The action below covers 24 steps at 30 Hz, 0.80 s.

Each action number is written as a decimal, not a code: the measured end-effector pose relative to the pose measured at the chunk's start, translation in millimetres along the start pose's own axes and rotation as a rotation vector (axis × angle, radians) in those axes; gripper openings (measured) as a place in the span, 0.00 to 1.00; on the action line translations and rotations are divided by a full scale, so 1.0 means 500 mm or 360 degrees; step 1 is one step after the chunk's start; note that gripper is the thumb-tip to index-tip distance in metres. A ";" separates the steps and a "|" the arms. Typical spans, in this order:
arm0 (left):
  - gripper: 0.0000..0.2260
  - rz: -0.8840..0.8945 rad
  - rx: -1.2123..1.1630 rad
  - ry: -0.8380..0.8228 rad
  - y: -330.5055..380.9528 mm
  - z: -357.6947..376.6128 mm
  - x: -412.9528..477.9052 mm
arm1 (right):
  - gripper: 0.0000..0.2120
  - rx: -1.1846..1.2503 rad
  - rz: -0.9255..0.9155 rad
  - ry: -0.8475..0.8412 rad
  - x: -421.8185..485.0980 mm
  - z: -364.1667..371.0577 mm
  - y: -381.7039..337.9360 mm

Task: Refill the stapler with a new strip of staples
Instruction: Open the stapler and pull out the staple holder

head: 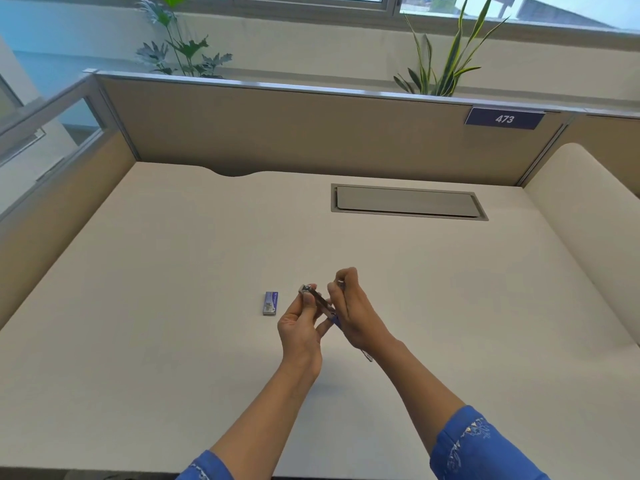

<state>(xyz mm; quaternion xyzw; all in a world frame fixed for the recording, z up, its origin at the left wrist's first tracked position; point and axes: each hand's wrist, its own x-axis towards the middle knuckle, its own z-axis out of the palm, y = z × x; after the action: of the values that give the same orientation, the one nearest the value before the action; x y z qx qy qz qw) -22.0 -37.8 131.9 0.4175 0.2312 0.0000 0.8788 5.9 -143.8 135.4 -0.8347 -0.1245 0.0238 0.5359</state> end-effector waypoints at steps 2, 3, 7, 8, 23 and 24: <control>0.09 -0.0028 -0.0052 0.0049 0.003 -0.005 0.009 | 0.06 0.0099 0.0038 0.0063 -0.003 0.003 0.003; 0.09 -0.0043 -0.0083 0.0071 0.004 -0.007 0.013 | 0.06 0.0164 0.0065 0.0097 -0.003 0.003 0.006; 0.10 -0.0058 -0.0165 0.0184 0.004 -0.017 0.034 | 0.07 0.0448 0.0241 0.0165 -0.007 0.002 0.026; 0.10 -0.0054 -0.0182 0.0214 0.005 -0.020 0.040 | 0.07 0.0528 0.0302 0.0179 -0.009 0.001 0.032; 0.09 -0.0064 -0.0141 0.0285 -0.008 -0.069 0.094 | 0.05 0.1059 0.0782 0.0311 -0.052 0.035 0.099; 0.09 -0.0069 -0.0147 0.0288 -0.009 -0.071 0.096 | 0.05 0.1052 0.0790 0.0309 -0.051 0.034 0.099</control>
<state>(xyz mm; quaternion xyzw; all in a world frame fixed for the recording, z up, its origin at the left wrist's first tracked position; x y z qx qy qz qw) 5.6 -5.4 89.8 0.3697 0.3184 0.0294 0.8724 -12.9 -154.1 81.1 -0.6210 0.1458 0.1121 0.7619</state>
